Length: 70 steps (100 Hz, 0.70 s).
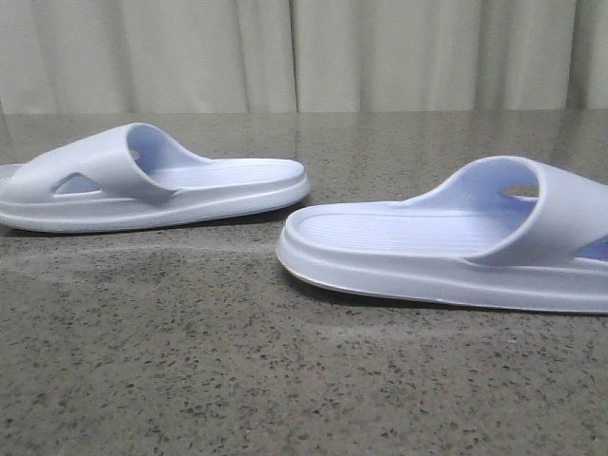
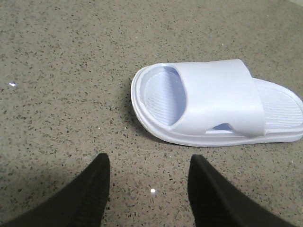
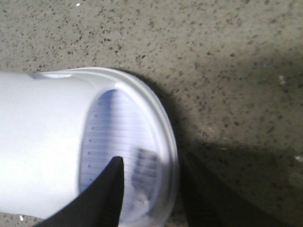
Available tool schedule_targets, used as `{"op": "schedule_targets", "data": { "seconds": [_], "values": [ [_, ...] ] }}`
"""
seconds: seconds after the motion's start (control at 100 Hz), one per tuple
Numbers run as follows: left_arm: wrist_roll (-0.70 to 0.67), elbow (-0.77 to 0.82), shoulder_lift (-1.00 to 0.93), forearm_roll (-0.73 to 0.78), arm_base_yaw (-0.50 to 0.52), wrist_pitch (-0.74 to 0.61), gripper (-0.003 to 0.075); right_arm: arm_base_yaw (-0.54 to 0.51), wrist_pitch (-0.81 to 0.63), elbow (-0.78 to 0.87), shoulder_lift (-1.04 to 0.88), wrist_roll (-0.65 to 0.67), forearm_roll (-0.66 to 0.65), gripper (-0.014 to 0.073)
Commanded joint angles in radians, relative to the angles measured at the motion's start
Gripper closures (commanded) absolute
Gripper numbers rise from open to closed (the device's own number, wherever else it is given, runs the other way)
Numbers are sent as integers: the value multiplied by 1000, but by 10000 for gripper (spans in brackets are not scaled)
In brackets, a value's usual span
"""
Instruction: Insert blue slippers together front up
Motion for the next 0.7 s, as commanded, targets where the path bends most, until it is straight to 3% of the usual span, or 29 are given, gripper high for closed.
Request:
{"op": "schedule_targets", "data": {
  "seconds": [0.0,0.22,0.39,0.69],
  "values": [
    [1,-37,4,-32,3,-53,386,-7,23,-39,23,-37,57,357],
    [1,-37,4,-32,3,-53,386,-7,57,-39,62,-90,95,389],
    [1,-37,20,-50,3,-61,389,-7,57,-39,62,-94,95,701],
    [1,-119,162,-87,3,-54,389,-7,31,-39,62,-94,95,701]
  ]
}}
